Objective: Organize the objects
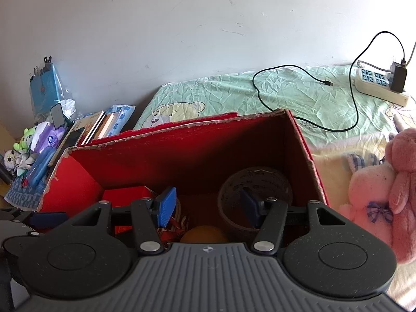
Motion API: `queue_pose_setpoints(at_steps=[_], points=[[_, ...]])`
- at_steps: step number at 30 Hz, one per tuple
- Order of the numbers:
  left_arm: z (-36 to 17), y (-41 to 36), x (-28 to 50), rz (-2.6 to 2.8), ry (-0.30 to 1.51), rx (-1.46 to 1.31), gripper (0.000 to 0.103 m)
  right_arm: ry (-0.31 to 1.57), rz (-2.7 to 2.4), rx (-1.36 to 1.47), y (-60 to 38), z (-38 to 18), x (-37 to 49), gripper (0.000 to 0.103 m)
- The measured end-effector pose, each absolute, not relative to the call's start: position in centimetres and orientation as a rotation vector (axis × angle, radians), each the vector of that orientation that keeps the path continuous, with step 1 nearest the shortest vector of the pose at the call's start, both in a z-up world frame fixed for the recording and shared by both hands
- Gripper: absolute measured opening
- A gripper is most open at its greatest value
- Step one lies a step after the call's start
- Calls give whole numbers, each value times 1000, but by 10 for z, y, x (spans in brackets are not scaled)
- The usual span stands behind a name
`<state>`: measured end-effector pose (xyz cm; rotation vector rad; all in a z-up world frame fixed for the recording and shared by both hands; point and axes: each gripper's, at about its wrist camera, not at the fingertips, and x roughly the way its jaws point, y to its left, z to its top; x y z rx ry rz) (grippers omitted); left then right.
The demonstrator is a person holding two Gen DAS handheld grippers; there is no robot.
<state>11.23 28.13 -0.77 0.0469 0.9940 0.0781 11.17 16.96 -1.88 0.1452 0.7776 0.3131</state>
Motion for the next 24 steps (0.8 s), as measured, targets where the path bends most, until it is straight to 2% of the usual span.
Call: queue_pose_setpoints(at_steps=[24], points=[[-15, 275, 114, 61, 1010, 79, 101, 809, 306, 175, 167, -22, 111, 59]])
